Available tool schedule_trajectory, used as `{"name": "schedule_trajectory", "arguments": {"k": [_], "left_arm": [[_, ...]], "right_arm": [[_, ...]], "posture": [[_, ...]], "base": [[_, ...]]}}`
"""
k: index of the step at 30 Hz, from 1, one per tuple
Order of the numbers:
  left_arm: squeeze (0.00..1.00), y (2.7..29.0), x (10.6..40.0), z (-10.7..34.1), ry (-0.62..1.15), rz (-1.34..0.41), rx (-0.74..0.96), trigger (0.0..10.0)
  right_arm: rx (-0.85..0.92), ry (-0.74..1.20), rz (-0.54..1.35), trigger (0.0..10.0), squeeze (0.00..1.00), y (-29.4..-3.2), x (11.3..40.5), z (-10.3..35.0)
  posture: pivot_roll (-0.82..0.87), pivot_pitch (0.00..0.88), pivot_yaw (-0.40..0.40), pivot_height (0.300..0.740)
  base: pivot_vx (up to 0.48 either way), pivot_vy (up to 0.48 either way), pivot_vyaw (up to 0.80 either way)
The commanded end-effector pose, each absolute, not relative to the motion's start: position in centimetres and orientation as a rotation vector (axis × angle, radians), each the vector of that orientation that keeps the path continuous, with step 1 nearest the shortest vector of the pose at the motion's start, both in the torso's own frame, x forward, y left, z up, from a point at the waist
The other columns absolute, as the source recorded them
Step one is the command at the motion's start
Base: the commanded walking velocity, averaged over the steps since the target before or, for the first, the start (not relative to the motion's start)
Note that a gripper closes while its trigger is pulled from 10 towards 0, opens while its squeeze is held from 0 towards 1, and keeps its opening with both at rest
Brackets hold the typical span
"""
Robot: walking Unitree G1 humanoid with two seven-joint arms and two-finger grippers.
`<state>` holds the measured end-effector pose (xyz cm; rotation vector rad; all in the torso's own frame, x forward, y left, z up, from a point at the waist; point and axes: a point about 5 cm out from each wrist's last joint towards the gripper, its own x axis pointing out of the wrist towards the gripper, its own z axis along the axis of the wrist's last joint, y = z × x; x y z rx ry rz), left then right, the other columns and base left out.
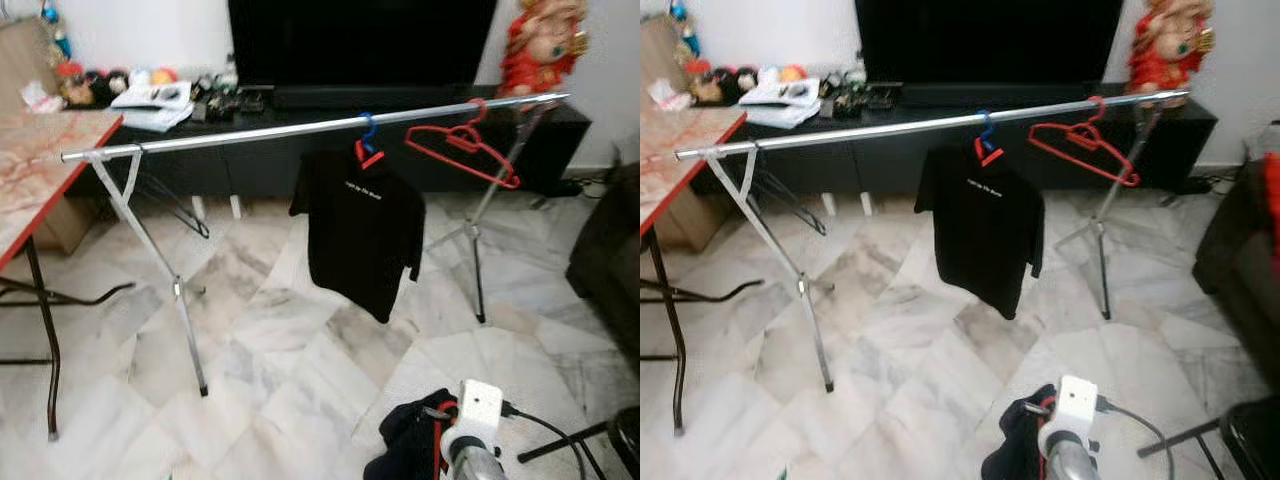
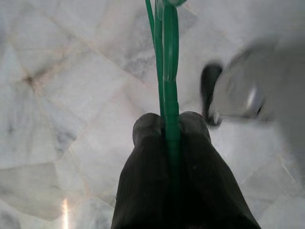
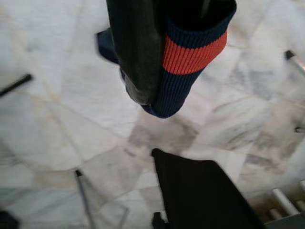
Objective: Hang hanger
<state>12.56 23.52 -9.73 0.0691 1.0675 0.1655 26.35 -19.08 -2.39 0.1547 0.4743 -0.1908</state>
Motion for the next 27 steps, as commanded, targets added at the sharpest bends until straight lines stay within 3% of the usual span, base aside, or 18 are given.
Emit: {"name": "schedule_trajectory", "arguments": {"k": [1,4,15,27], "left_arm": [[0.00,23.9,12.2,-9.8,1.083,0.174,0.085,10.0],[0.00,23.8,12.2,-9.8,1.082,0.174,0.085,10.0],[0.00,24.1,12.8,-9.5,1.062,0.167,0.100,10.0],[0.00,24.1,19.6,-5.8,0.717,0.053,0.227,10.0]], "right_arm": [[0.167,0.470,-0.180,10.0,0.00,-18.5,26.5,-2.4],[0.168,0.467,-0.174,10.0,0.00,-18.4,26.6,-2.2],[0.169,0.447,-0.135,10.0,0.00,-17.8,27.7,-1.5],[0.064,0.400,0.019,10.0,0.00,-16.9,29.5,0.2]], "posture": [[0.04,0.075,-0.016,0.740],[0.04,0.075,-0.017,0.740],[0.04,0.076,-0.019,0.740],[0.04,0.079,-0.023,0.740]], "base": [[-0.334,0.000,0.00],[-0.334,0.000,0.00],[0.000,0.000,0.00],[0.000,0.000,0.00]]}}
